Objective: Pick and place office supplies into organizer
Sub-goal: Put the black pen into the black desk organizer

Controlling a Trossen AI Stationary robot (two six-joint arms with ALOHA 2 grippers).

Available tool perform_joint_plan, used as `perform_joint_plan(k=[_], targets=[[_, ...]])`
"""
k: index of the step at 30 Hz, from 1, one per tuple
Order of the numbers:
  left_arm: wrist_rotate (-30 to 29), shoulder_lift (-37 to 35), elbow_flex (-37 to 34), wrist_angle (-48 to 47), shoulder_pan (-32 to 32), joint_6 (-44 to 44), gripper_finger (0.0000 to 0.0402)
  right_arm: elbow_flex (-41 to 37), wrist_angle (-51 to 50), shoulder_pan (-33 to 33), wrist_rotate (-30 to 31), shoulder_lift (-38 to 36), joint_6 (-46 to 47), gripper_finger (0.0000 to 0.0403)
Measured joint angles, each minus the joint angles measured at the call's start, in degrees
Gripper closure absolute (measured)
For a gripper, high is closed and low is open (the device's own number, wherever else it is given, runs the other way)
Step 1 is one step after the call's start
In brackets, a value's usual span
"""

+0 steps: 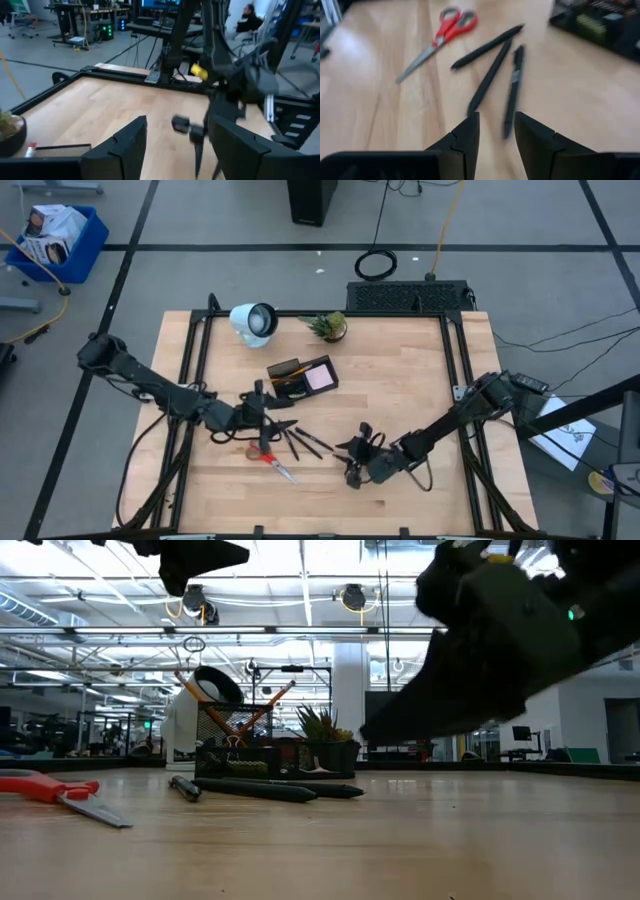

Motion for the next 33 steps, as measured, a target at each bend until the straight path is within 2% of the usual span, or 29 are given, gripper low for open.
perform_joint_plan(k=[6,11,15,23,26,33], targets=[[0.04,-0.05,-0.70,2.24,-1.01,-0.26,0.0185,8.15,-9.60,-0.71,1.26,6.55,-0.75,0.0287],[0.35,-0.05,-0.70,2.44,-2.56,0.03,0.0185,10.20,-13.54,-1.28,3.02,8.21,1.06,0.0287],[0.46,-0.05,-0.70,3.42,-3.56,0.53,0.0185,10.22,-13.08,-2.00,4.13,8.86,0.66,0.0287],[0.52,-0.05,-0.70,3.44,-3.79,0.75,0.0185,10.42,-3.08,-4.26,2.97,15.60,-0.59,0.0287],[0.52,-0.05,-0.70,3.46,-3.79,-0.25,0.0185,10.40,-3.37,-4.36,3.14,16.63,-0.67,0.0289],[0.52,-0.05,-0.70,2.78,-4.12,-0.25,0.0185,8.76,-3.71,-4.42,2.23,16.90,-0.45,0.0331]])
